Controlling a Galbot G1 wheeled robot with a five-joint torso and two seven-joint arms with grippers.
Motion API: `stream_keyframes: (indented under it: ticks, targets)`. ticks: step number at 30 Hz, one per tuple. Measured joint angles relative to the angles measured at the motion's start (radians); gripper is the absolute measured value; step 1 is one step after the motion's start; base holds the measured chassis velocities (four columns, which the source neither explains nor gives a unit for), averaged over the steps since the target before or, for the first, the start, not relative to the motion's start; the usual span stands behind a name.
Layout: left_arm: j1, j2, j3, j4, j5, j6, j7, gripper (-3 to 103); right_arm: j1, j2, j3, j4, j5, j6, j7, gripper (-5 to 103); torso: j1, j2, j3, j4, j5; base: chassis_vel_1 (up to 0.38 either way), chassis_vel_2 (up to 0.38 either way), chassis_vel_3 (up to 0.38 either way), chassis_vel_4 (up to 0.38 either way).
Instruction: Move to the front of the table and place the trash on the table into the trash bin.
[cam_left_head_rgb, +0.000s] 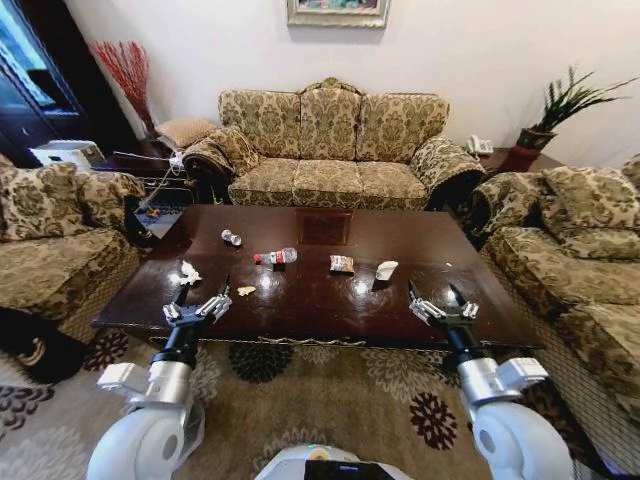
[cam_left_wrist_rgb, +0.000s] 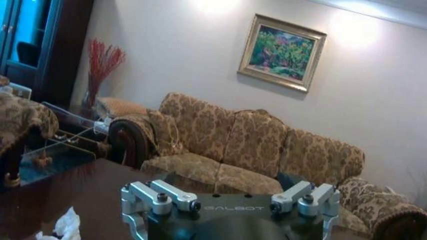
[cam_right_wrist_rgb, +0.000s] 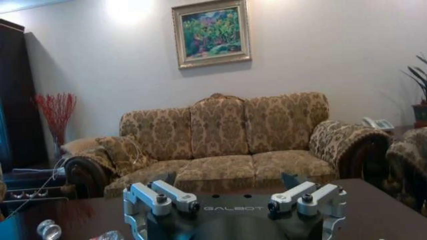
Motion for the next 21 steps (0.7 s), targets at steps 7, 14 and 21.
stream_keyframes:
  ticks: [7,14,21]
  targets:
    - [-0.011,-0.001,0.016,0.01,0.007,0.01,-0.001,100,0.036,0.006,0.001,-0.028,0.006,-0.063,0.088,100,0.0,0.0,0.0,0.0,0.0,0.0,0.0,0.0,0.0]
    - [-0.009,0.015,0.008,0.021,-0.024,0.024,0.006,100,0.049,-0.016,0.007,-0.057,0.05,-0.028,0.076,100,0.0,0.0,0.0,-0.0001,0.0001,0.0,0.0,0.0,0.0]
    - [-0.013,-0.017,0.014,0.039,-0.002,0.054,0.016,100,0.114,-0.062,-0.009,-0.158,0.026,0.04,0.058,100,0.0,0.0,0.0,0.0,0.0001,0.0,0.0,0.0,0.0]
